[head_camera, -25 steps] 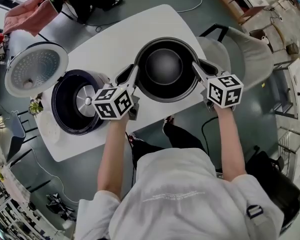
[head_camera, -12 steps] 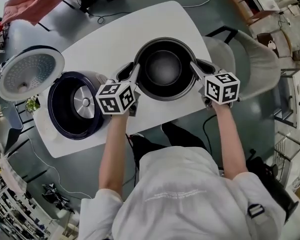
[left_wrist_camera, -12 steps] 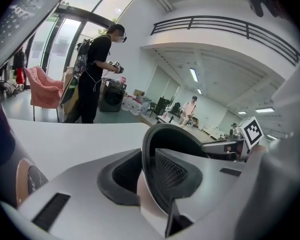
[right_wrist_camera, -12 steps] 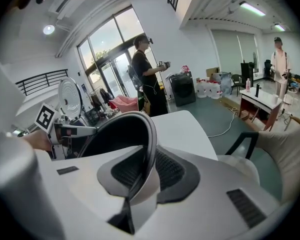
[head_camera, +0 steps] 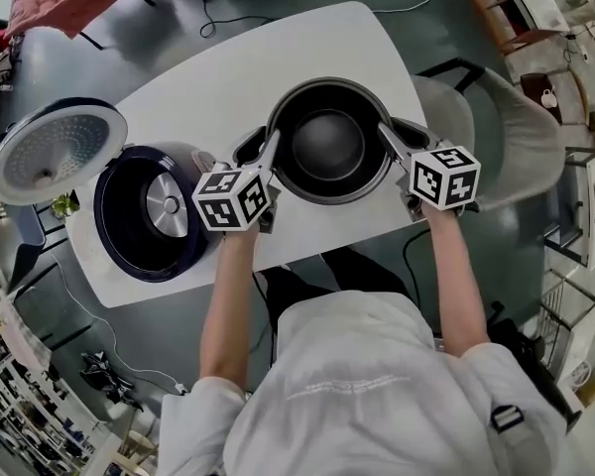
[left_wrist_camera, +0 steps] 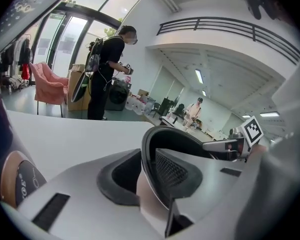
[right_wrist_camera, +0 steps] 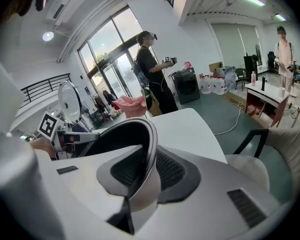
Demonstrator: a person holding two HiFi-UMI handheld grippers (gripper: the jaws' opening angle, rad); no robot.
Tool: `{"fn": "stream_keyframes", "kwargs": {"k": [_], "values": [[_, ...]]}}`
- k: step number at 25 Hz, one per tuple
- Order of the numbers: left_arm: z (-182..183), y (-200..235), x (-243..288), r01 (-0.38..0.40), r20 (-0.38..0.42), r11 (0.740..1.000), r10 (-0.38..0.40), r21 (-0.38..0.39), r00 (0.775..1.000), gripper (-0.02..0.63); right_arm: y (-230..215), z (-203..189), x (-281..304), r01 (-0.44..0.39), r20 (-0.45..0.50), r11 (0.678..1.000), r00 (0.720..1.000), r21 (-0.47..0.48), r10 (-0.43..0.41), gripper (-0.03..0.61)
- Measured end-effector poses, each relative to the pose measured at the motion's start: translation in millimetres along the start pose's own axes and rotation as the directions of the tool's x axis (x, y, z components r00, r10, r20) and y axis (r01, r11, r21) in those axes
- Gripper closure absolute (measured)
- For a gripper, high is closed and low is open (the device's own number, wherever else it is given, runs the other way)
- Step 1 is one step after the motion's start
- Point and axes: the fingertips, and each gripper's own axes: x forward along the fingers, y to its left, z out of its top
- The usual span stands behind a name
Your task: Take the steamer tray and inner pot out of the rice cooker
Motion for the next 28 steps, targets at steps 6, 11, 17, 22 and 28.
{"fn": "stream_keyframes", "kwargs": {"k": [6,11,17,22,28], "values": [[8,10,12,-0.009,0.043,1.000,0.009,-0.003,0.999,0.523,-5,12,13,-0.012,0.009,1.000,1.000,-0.016,0.012,0.475],[20,21,17,-0.020,0.081,1.000,0.021,-0.006,0.996,0.522,-5,26,28,-0.023,0.020,0.999,1.000,-0.025,0.024,0.474],[28,29,27,0.003,0.079,1.000,-0.003,0.005,0.997,0.511,-8,39,43,-0.027,0.033,0.999,0.999,-0.047,0.028,0.471],[25,29,31,0.003,0.065,1.000,-0.003,-0.004,0.998,0.511,-10,41,48,0.002,0.030,0.998,1.000,-0.067,0.000,0.469],[28,30,20,-0.028,0.040,0.999,0.027,0.041,0.999,0.432,-8,40,40,0.047,0.006,0.989,0.999,-0.143,-0.047,0.403]]}}
